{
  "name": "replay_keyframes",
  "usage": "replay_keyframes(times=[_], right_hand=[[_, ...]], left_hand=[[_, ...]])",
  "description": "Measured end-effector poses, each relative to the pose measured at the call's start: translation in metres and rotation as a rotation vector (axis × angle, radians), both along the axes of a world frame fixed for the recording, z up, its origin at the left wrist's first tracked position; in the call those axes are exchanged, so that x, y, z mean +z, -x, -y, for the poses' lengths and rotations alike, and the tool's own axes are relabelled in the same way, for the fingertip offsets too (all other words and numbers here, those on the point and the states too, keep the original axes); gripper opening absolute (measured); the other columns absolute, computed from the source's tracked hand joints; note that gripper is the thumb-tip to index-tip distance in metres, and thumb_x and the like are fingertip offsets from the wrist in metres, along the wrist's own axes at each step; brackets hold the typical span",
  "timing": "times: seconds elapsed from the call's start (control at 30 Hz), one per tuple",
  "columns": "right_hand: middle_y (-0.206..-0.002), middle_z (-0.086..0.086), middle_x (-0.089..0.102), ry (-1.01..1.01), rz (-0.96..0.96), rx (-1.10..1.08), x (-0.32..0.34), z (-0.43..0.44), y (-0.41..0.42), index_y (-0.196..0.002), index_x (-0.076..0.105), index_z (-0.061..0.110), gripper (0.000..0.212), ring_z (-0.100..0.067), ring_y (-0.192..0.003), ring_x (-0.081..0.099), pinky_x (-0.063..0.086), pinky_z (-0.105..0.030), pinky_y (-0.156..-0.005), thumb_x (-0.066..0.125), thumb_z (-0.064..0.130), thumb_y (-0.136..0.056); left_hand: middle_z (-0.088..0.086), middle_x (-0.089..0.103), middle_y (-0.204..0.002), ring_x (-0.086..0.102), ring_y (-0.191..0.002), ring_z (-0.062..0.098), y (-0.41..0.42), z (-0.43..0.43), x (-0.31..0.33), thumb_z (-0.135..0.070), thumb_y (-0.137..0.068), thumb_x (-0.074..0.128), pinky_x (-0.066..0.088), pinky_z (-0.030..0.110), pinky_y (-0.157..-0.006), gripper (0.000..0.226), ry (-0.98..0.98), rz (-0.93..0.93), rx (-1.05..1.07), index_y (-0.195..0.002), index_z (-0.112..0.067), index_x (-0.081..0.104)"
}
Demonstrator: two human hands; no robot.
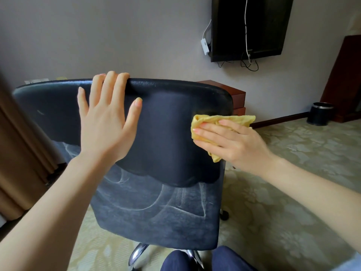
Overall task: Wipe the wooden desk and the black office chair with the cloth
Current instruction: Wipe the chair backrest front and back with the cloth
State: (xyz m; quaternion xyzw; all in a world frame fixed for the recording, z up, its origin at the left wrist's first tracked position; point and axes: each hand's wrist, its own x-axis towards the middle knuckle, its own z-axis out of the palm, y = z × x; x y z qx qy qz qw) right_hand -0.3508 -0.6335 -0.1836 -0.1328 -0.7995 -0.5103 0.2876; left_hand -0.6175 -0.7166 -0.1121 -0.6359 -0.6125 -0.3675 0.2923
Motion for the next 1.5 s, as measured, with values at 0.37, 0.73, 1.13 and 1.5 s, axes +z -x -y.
replay_keyframes(times=[0.37, 0.73, 1.13, 1.5], right_hand=[[-0.138, -0.006, 0.053, 0.134, -0.225, 0.043, -0.018, 0.003, 0.128, -0.127, 0.061, 0.013, 0.042, -0.020, -0.129, 0.048, 0.021, -0.032, -0.115, 0.027, 0.009, -0.103], [-0.134, 0.002, 0.057, 0.388, 0.105, -0.037, -0.123, 0.001, 0.095, -0.118, 0.068, 0.020, 0.049, -0.012, -0.125, 0.051, 0.030, -0.029, -0.112, 0.025, 0.003, -0.100], [-0.138, -0.001, 0.052, 0.283, 0.278, -0.047, -0.095, -0.009, -0.015, -0.125, 0.063, 0.015, 0.037, -0.013, -0.130, 0.047, 0.037, -0.033, -0.110, 0.058, 0.002, -0.091], [-0.136, -0.007, 0.055, 0.047, -0.085, -0.005, -0.003, 0.007, 0.059, -0.123, 0.063, 0.015, 0.033, -0.021, -0.128, 0.050, 0.036, -0.039, -0.110, 0.043, 0.002, -0.100]], left_hand=[[0.006, 0.035, -0.146, 0.023, -0.139, 0.027, -0.003, -0.009, -0.008, -0.037, -0.096, 0.029, 0.014, 0.054, -0.114, 0.050, -0.053, 0.044, -0.005, -0.140, -0.013, 0.035], [0.004, 0.026, -0.153, 0.013, -0.144, 0.023, 0.004, -0.004, -0.009, -0.040, -0.097, 0.031, 0.007, 0.055, -0.114, 0.055, 0.004, -0.010, 0.035, -0.147, -0.017, 0.026], [0.003, 0.024, -0.154, 0.011, -0.145, 0.022, -0.002, 0.000, -0.007, -0.043, -0.096, 0.030, 0.004, 0.056, -0.114, 0.058, 0.036, -0.011, 0.030, -0.148, -0.016, 0.024], [-0.004, 0.008, -0.161, 0.000, -0.148, 0.015, 0.007, 0.007, -0.008, -0.046, -0.096, 0.026, -0.007, 0.056, -0.113, 0.063, 0.063, -0.056, 0.001, -0.153, -0.023, 0.014]])
